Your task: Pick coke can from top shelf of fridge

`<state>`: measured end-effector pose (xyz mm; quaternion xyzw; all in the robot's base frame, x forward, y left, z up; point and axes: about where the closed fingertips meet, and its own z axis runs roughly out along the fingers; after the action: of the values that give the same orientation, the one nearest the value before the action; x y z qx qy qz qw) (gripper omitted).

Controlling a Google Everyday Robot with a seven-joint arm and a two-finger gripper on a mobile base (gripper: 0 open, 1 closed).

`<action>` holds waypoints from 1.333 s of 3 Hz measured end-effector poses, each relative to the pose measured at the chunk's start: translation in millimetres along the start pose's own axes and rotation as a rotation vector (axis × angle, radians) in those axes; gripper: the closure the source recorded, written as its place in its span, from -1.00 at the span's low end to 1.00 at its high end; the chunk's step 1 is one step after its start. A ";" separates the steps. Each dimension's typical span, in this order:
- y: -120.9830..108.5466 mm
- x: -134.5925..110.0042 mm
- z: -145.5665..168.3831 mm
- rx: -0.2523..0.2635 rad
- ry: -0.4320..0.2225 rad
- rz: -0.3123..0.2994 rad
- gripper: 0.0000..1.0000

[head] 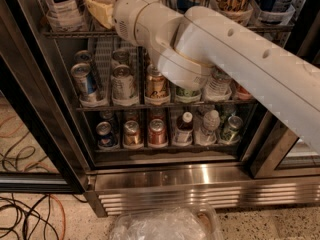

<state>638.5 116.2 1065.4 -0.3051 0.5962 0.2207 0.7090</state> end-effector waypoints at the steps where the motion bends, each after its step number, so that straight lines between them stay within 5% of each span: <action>1: 0.0 0.0 0.0 0.000 0.000 0.000 1.00; 4: 1.4 -17.1 -9.9 0.020 -0.059 -0.047 1.00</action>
Offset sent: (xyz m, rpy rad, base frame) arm 0.0000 0.0000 0.0000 0.0000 0.0000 0.0000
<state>627.3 111.2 1080.9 -0.3050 0.5699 0.2070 0.7344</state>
